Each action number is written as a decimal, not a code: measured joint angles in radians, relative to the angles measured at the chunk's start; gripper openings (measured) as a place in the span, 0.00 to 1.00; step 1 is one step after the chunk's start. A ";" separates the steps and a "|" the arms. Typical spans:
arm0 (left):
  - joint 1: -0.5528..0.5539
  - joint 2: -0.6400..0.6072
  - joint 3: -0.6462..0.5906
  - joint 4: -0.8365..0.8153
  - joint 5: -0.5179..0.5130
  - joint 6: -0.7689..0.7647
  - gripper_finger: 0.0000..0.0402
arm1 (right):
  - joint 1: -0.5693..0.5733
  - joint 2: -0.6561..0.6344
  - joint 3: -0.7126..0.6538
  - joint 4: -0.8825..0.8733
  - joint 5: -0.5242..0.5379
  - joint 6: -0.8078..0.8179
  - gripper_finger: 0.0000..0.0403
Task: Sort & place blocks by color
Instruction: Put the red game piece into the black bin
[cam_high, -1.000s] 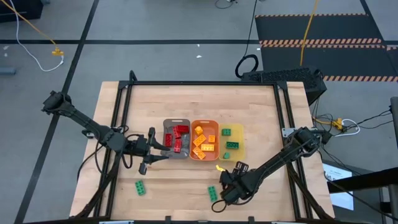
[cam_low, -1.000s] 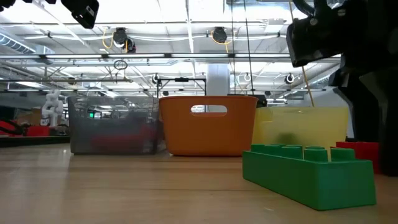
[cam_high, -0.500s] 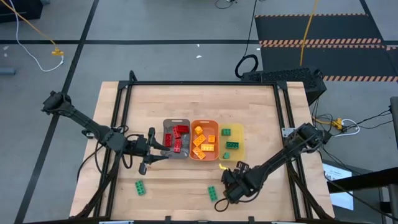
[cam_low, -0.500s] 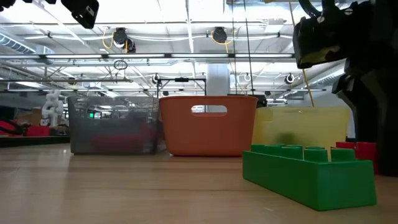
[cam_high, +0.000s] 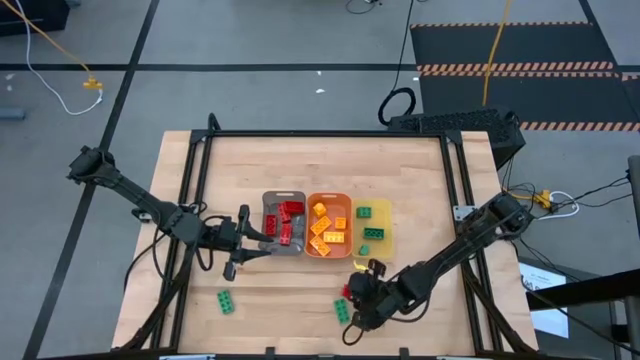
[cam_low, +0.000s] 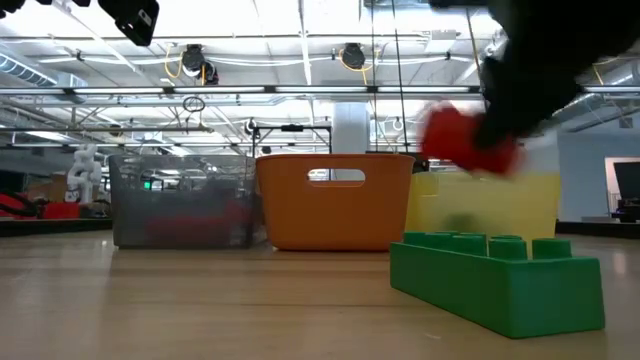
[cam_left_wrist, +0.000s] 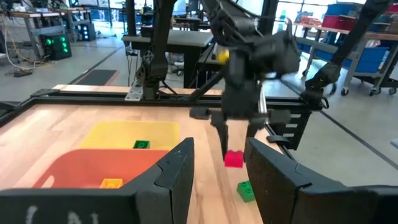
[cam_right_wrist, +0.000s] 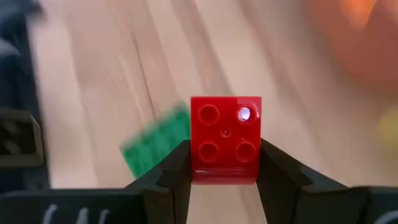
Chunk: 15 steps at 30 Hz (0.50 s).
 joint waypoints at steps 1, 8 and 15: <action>0.000 0.000 0.000 0.000 0.000 0.002 0.36 | -0.002 -0.013 0.000 0.032 0.035 -0.030 0.31; 0.012 0.000 0.000 0.010 -0.002 0.020 0.36 | -0.093 -0.031 0.003 0.286 0.135 -0.353 0.31; 0.019 0.000 0.000 0.010 -0.002 0.010 0.36 | -0.266 -0.023 0.002 0.439 0.113 -0.532 0.31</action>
